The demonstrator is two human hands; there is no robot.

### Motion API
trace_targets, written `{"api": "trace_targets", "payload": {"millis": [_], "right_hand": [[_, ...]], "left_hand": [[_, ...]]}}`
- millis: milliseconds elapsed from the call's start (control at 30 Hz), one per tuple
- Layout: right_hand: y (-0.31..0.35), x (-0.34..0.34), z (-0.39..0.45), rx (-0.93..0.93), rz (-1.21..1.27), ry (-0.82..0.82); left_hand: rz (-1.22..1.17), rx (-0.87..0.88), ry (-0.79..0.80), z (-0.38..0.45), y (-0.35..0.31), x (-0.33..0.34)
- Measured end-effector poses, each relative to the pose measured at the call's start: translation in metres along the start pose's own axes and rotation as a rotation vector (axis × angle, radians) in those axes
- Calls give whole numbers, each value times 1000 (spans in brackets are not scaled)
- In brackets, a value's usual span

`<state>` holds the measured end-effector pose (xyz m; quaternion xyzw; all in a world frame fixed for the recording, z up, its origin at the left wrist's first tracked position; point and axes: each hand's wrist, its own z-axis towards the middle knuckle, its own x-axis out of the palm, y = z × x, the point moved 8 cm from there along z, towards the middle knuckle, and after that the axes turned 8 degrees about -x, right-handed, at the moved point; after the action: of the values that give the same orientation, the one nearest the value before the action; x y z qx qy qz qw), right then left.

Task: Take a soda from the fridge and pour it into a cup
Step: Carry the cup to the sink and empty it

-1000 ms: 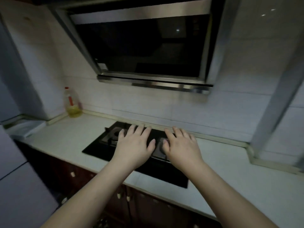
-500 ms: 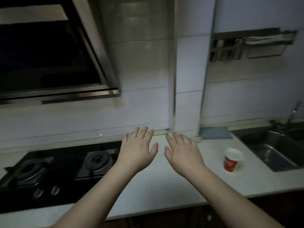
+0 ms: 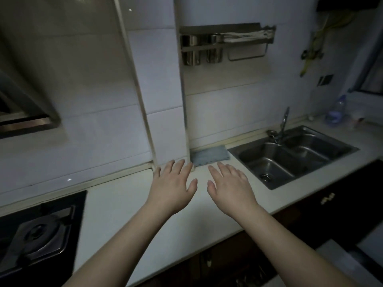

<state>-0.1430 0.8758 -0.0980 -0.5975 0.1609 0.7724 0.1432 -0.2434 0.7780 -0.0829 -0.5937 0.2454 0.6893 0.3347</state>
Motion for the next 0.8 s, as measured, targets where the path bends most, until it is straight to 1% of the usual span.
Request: {"api": "trace_targets", "payload": {"millis": [133,200,400,600,800], "right_hand": [[-33,22,9,39,-6,15],[-45,39,17,63,-23,52],[-67,90,35,108,-14,111],[-95,124,50,137,-32,122],[-103,159,59,74,17,143]], "left_hand": [[-14,59,48,26,-20,33],[-16,113,74,37,-29,51],[-54,188,221,71,-30,113],[51,222,219,95,-22,159],[2,212,241,108,-34,198]]}}
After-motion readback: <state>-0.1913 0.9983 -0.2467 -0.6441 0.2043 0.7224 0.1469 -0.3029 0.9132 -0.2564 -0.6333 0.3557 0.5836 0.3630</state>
